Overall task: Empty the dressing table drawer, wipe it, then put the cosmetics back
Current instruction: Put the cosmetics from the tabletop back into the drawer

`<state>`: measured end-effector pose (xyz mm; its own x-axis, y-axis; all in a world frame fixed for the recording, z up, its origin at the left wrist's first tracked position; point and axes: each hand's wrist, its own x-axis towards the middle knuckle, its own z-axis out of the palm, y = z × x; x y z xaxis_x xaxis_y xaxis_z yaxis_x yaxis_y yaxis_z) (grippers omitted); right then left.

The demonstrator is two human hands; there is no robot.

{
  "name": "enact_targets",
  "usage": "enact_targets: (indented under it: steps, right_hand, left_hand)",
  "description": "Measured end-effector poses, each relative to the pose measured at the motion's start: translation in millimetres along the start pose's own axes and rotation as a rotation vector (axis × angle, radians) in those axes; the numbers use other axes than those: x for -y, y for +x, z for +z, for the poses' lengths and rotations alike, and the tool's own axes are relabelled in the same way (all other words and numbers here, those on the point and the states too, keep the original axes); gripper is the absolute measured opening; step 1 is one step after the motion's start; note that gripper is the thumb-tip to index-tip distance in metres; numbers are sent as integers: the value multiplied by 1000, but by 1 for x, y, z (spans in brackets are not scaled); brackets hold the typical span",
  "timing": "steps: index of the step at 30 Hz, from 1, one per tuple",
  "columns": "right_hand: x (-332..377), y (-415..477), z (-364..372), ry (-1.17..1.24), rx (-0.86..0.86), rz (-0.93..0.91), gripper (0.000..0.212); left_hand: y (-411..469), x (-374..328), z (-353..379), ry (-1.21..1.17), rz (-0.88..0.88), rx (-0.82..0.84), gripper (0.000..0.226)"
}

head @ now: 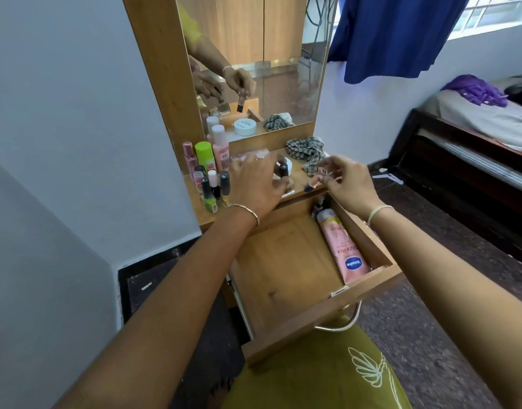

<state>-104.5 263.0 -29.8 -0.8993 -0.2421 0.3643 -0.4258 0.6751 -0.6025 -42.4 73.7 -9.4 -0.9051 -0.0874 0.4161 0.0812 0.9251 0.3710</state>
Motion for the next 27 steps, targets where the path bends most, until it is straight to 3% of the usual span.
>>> enact_targets:
  steps: [4,11,17,27]
  right_hand:
    - [-26,-20,10,1,-24,111,16]
    - [-52,-26,43,-79,19,173,13]
    - [-65,-22,68,-261,34,173,12]
    - [-72,-15,83,-474,4,-4,18]
  left_hand:
    - [-21,-11,24,-195,-82,56,25]
    - [-40,-5,87,-381,-477,160,26]
    - [-39,-2,131,-416,-571,107,28]
    - [-22,-3,163,-461,-633,86,27]
